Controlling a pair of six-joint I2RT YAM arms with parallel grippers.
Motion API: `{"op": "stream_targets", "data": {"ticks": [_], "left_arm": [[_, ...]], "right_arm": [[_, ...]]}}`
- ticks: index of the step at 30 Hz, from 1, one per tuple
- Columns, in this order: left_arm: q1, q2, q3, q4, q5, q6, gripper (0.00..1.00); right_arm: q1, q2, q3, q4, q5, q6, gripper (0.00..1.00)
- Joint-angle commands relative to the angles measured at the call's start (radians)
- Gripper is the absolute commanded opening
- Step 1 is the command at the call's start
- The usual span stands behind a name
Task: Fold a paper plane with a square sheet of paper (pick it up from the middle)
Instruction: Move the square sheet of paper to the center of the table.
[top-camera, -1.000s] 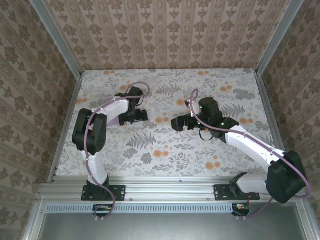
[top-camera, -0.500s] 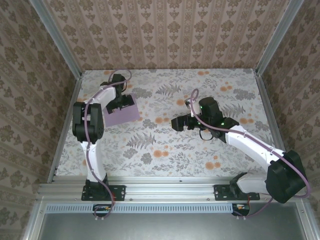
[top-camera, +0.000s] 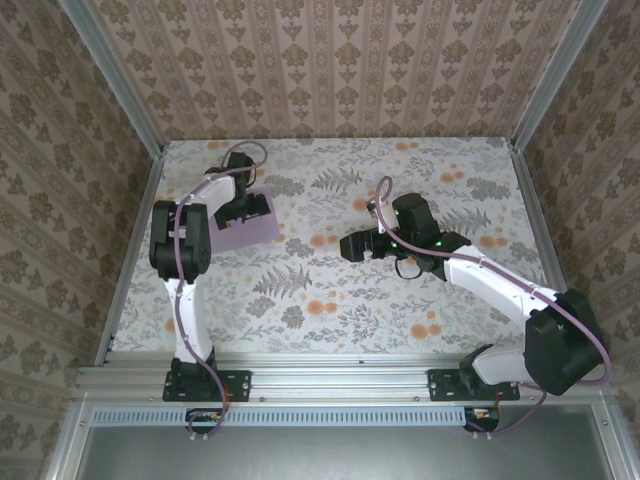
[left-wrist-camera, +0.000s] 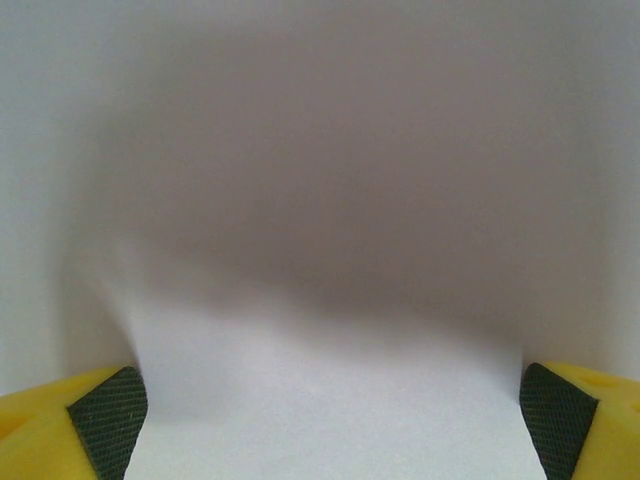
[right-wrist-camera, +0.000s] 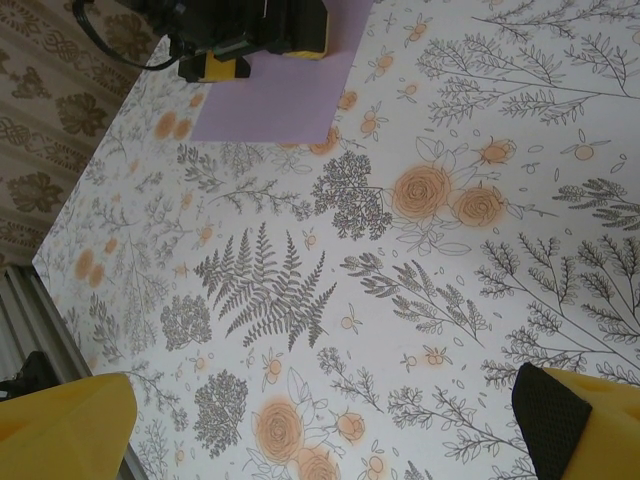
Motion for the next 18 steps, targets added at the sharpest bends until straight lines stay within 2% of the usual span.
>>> {"op": "stream_targets", "data": {"ticks": [1, 13, 18], "left_arm": [[-0.047, 0.008, -0.088, -0.032, 0.067, -0.023, 1.00], [-0.236, -0.057, -0.236, 0.025, 0.112, -0.155, 1.00], [-0.362, -0.053, -0.219, 0.005, 0.106, -0.194, 1.00]], "right_arm": [[-0.006, 0.006, 0.034, -0.010, -0.015, 0.017, 1.00], [-0.006, 0.003, 0.012, -0.019, -0.012, 0.011, 1.00], [-0.008, -0.017, -0.006, -0.053, -0.004, -0.006, 1.00]]}}
